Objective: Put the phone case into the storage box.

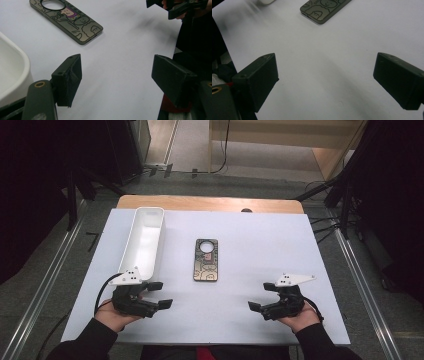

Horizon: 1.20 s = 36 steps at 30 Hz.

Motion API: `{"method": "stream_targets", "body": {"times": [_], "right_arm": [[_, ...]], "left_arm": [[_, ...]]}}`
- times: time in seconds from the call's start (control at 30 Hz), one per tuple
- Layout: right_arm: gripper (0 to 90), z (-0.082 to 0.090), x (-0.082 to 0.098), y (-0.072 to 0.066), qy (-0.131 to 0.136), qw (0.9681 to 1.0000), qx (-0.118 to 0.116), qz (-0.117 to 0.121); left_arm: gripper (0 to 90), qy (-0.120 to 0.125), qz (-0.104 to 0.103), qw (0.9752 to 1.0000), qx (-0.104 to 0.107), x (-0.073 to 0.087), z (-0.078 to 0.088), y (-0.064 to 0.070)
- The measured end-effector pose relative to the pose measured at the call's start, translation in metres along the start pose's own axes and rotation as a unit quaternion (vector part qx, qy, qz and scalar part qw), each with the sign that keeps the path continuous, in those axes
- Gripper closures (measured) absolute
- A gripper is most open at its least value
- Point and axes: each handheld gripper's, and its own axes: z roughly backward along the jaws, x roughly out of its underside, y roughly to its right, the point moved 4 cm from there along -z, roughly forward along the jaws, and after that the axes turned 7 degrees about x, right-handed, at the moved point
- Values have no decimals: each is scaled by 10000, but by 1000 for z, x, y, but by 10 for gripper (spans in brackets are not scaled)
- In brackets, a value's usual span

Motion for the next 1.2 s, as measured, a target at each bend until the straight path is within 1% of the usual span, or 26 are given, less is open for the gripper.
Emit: {"method": "stream_targets", "body": {"times": [0.33,0.73,0.87,1.2], "right_arm": [[50,-2,0,3,8,10000,-17,-49],[51,-2,0,2,-4,10000,-51,-66],[50,-2,-1,2,56,9999,-76,-91],[50,-2,-1,3,48,9999,-79,-103]], "left_arm": [[240,30,14,10000,15,0,0,0],[240,25,4,10000,-12,0,0,-1],[241,17,3,10000,-17,1,-1,-2],[240,19,22,10000,-52,1,-1,-3]]}}
